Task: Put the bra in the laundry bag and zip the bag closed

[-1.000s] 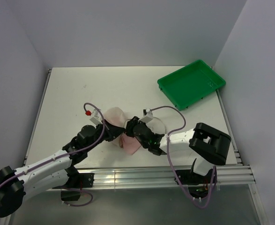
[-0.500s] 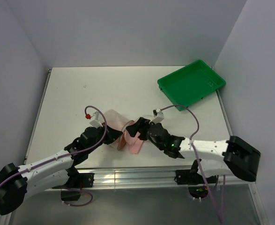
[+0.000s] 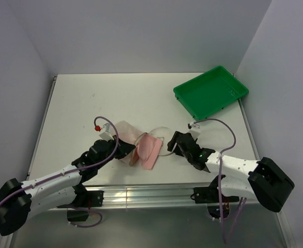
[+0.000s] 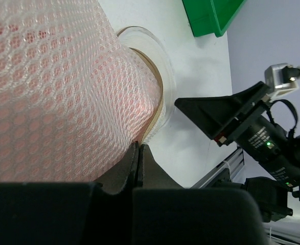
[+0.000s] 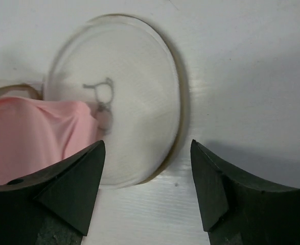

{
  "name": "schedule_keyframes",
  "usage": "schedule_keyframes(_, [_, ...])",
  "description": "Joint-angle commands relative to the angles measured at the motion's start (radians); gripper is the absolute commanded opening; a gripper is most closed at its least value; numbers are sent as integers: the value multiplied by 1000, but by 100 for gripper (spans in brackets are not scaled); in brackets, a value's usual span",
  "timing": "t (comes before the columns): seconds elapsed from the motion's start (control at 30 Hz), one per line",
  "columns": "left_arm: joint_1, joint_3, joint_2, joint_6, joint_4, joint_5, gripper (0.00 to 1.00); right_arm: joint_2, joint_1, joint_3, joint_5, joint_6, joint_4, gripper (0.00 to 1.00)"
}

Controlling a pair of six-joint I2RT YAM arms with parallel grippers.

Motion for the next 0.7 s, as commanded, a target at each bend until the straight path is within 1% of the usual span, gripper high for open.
schedule_keyframes(0.0, [-4, 20, 7, 20, 49, 4, 0, 58, -23, 2, -9, -20, 18, 76])
schedule_keyframes(0.1, [-4, 24, 0, 23, 43, 7, 0, 141, -37, 16, -23, -12, 63, 73])
schedule_keyframes(0.2, [-4, 29, -10, 24, 34, 5, 0, 210, -38, 39, -26, -9, 93, 59])
schedule_keyframes(0.27, [-4, 27, -19, 24, 31, 5, 0, 253, -38, 53, -19, -6, 101, 44])
schedule_keyframes(0.3, [-4, 27, -21, 24, 29, 7, 0, 262, -40, 55, -22, -5, 109, 34])
schedule_keyframes(0.33, [-6, 29, -23, 26, 28, 4, 0, 269, -40, 55, -17, -3, 124, 16])
schedule_keyframes(0.4, [-4, 33, -32, 29, 23, 1, 0, 245, -40, 48, -2, -2, 132, 1])
schedule_keyframes(0.5, [-4, 49, -42, 35, 11, -8, 0, 89, -35, 35, 40, -38, 118, 0])
schedule_keyframes(0.53, [-4, 55, -42, 38, 7, -14, 0, -22, -25, 54, 57, -70, 46, 0])
schedule_keyframes(0.6, [-4, 81, -35, 44, -1, -22, 0, -133, -8, 97, 61, -112, -53, 0])
schedule_keyframes(0.63, [-4, 92, -30, 49, 0, -22, 0, -230, 4, 126, 58, -152, -174, 0])
schedule_keyframes(0.67, [-3, 111, -18, 52, 5, -22, 0, -270, 26, 197, 54, -175, -228, 0])
